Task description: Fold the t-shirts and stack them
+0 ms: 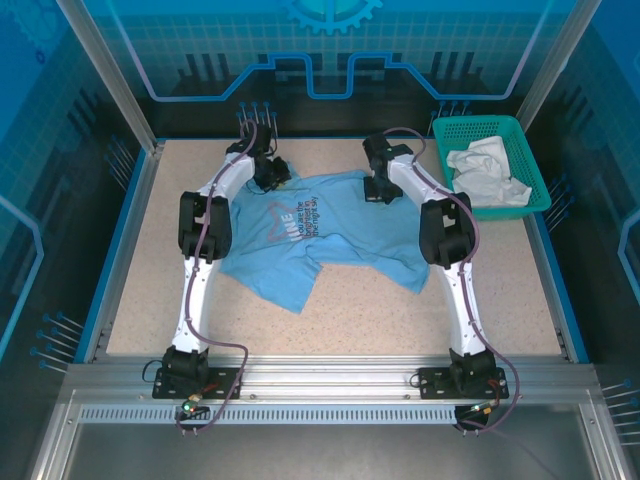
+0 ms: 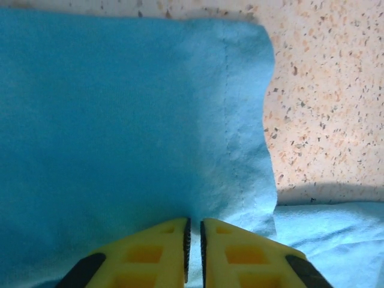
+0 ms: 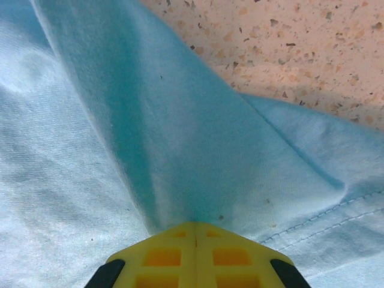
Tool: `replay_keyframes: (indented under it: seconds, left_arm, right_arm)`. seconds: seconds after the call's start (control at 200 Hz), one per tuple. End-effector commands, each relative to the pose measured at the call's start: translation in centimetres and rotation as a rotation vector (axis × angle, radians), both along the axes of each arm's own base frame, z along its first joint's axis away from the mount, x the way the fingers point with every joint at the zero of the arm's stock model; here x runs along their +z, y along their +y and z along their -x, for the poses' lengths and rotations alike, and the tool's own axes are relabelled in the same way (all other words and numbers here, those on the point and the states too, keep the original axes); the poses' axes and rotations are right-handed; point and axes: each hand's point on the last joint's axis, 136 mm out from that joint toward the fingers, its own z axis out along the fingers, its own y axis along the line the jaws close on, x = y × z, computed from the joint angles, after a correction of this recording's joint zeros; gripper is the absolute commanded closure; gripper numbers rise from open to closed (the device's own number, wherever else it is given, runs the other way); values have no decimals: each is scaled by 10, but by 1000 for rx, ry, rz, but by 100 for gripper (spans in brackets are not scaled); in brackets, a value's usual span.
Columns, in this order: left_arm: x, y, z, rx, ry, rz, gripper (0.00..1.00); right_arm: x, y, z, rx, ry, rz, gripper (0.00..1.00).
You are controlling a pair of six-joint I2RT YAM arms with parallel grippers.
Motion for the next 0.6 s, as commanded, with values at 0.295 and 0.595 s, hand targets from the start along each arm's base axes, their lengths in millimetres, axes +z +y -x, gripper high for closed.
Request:
replay_keyframes:
  seconds: [0.295,0.595]
  left_arm:
    - [19,19,-3,-82,-65,-297,46]
    - [18,-21,-1,-253,-118,-376,20]
  right_arm:
    - [24,-13,-3,-22,-31,-23,100]
    - [21,-13,11,1,-15,-30,63]
